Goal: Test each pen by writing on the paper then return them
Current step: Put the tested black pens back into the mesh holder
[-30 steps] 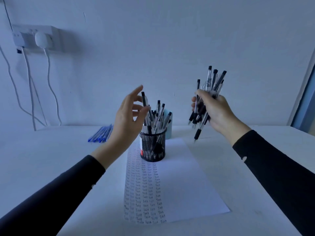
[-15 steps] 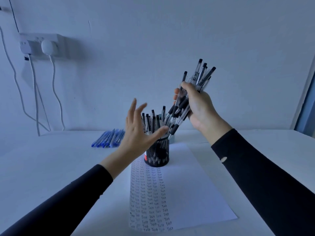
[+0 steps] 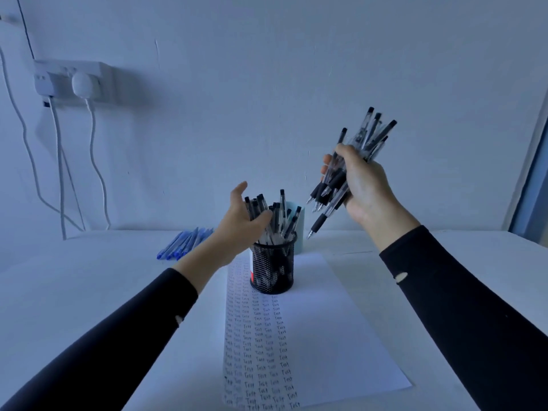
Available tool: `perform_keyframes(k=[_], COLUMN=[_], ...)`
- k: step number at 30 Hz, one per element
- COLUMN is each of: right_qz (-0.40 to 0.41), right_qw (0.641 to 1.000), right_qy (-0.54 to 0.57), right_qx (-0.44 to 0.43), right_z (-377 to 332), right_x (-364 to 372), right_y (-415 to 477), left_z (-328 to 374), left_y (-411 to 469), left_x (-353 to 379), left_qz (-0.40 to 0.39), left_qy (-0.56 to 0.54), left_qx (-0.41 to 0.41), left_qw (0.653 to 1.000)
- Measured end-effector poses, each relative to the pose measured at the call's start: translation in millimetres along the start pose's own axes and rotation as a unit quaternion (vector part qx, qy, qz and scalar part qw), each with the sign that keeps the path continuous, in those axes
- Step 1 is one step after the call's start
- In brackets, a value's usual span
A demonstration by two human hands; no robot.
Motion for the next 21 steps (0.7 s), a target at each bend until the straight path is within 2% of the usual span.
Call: perform_keyframes(k=[4, 6, 10, 14, 18, 21], right_qz=[-0.046, -0.048, -0.055, -0.065, -0.051, -0.062], right_qw=[0.997, 0.996, 0.995, 0.992, 0.988, 0.99], right_qy=[-0.06, -0.074, -0.081, -0.106, -0.114, -0.1], right_qx=[-0.007, -0.013, -0.016, -0.038, -0.087, -0.081], right_z=[17, 24, 30, 36, 45, 42], right_x=[21, 32, 54, 62, 55, 49], right_y=[-8, -10, -6, -7, -12, -10], left_z=[-5, -5, -5, -7, -3, 0], left_y=[-2, -3, -9, -11, -18, -17], left_x=[-1, 0, 1, 9, 22, 24], left_qz=[-0.066, -0.092, -0.133, -0.112, -0.074, -0.036], left_qy=[-0.164, -0.193, -0.108, -0.014, 0.019, 0.036], left_qx=[-0.035, -0.034, -0.013, 0.013, 0.083, 0.099], left_qw=[0.984, 0.976, 0.985, 0.993, 0.994, 0.994])
Point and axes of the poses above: each hand's wrist, its own y-axis towards the middle knuckle, its own x-axis out of the palm, z = x × y, the point moved 3 cm from there along y, towards the middle knuckle, and after that the axes turned 3 degrees about -y, right-handed, at the moved point
